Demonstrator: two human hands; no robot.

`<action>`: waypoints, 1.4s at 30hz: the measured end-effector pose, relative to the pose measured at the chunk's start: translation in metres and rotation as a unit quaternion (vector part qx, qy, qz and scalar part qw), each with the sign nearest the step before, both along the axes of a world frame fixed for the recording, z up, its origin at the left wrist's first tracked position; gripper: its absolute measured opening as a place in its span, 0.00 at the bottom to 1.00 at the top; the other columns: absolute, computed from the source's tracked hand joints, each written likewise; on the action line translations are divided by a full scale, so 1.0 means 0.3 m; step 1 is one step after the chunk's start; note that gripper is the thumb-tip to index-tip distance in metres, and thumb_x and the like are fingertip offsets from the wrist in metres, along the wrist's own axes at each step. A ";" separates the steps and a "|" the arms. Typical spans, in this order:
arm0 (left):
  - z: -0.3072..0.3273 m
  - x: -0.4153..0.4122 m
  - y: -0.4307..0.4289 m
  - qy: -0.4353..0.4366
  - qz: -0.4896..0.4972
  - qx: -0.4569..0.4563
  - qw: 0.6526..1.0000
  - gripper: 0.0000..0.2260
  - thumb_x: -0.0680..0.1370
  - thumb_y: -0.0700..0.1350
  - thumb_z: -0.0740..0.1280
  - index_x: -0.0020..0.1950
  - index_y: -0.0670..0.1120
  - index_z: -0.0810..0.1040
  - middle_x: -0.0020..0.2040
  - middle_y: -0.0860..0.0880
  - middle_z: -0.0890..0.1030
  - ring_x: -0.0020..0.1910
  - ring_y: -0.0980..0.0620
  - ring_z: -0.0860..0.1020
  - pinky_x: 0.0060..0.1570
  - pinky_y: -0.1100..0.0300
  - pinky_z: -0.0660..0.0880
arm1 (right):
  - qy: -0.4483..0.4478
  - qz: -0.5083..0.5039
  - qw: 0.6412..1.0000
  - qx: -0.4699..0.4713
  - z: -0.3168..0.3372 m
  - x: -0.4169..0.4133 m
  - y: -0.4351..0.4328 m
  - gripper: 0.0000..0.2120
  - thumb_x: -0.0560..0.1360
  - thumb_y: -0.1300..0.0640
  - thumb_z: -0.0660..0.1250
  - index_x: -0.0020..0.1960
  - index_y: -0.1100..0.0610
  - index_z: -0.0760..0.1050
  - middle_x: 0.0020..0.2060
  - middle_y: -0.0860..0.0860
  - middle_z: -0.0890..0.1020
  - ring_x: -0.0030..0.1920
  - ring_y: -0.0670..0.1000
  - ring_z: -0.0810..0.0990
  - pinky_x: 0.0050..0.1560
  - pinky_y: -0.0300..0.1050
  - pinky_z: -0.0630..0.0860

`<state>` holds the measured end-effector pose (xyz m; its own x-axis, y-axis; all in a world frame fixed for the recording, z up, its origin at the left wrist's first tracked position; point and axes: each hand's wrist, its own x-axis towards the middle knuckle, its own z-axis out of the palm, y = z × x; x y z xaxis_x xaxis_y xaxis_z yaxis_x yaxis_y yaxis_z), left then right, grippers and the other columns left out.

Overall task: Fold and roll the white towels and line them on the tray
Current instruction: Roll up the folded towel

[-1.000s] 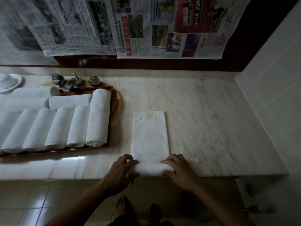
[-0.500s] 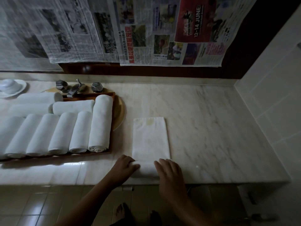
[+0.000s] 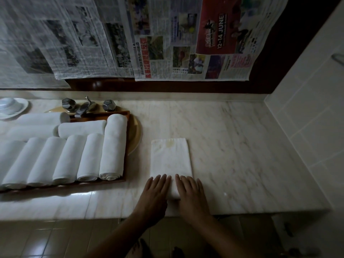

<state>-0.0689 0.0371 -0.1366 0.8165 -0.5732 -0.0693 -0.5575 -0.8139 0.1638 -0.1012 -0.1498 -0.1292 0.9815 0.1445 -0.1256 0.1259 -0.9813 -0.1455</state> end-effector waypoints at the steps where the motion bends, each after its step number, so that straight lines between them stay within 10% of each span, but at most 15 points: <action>1: 0.016 0.029 0.009 0.005 -0.008 -0.007 1.000 0.36 0.76 0.53 0.68 0.81 0.45 0.60 0.80 0.44 0.65 0.78 0.44 0.66 0.78 0.48 0.58 | 0.004 0.012 1.000 -0.003 0.008 0.018 -0.009 0.44 0.71 0.51 0.72 0.82 0.55 0.57 0.74 0.54 0.71 0.73 0.58 0.70 0.75 0.63 0.64; 22: 0.056 -0.024 0.175 0.284 0.137 -0.254 0.914 0.26 0.70 0.74 0.62 0.63 0.63 0.72 0.61 0.57 0.69 0.61 0.59 0.71 0.56 0.69 0.70 | 0.157 -0.041 0.952 0.258 0.087 0.005 -0.148 0.18 0.81 0.39 0.63 0.68 0.44 0.73 0.63 0.44 0.75 0.62 0.46 0.72 0.65 0.48 0.71; 26: 0.090 -0.007 0.144 0.329 0.185 -0.251 0.891 0.13 0.79 0.65 0.64 0.60 0.64 0.71 0.61 0.53 0.70 0.59 0.56 0.73 0.50 0.70 0.70 | 0.098 -0.107 0.957 0.250 0.069 0.022 -0.117 0.19 0.79 0.37 0.61 0.63 0.45 0.79 0.58 0.47 0.79 0.59 0.52 0.75 0.61 0.51 0.73; 30: 0.096 0.021 0.123 0.301 0.232 -0.267 0.886 0.24 0.71 0.70 0.63 0.59 0.56 0.77 0.54 0.52 0.76 0.53 0.55 0.76 0.49 0.63 0.72 | -0.096 -0.080 0.979 0.159 0.040 -0.005 -0.068 0.12 0.75 0.49 0.68 0.56 0.46 0.83 0.52 0.48 0.80 0.53 0.54 0.77 0.49 0.52 0.78; 35: 0.136 0.022 0.088 0.305 0.302 -0.304 0.851 0.14 0.79 0.55 0.71 0.58 0.48 0.75 0.53 0.47 0.79 0.49 0.52 0.79 0.43 0.60 0.77 | -0.200 0.043 0.975 0.089 -0.007 -0.107 0.026 0.22 0.77 0.58 0.61 0.70 0.54 0.77 0.66 0.54 0.78 0.66 0.58 0.75 0.68 0.60 0.70; 39: 0.121 -0.040 0.040 0.024 0.243 -0.174 0.954 0.20 0.81 0.57 0.60 0.69 0.49 0.72 0.65 0.49 0.74 0.63 0.49 0.72 0.62 0.52 0.70 | -0.150 0.064 0.985 0.056 -0.041 -0.125 0.007 0.32 0.77 0.59 0.61 0.81 0.56 0.61 0.78 0.56 0.65 0.79 0.60 0.62 0.77 0.63 0.54; 42: 0.090 -0.102 -0.030 -0.017 0.103 -0.094 0.990 0.28 0.73 0.47 0.62 0.74 0.47 0.69 0.72 0.46 0.72 0.73 0.44 0.70 0.70 0.47 0.68 | -0.107 0.068 0.990 0.053 -0.032 -0.107 -0.009 0.40 0.73 0.58 0.62 0.83 0.55 0.53 0.81 0.55 0.59 0.81 0.59 0.56 0.78 0.60 0.49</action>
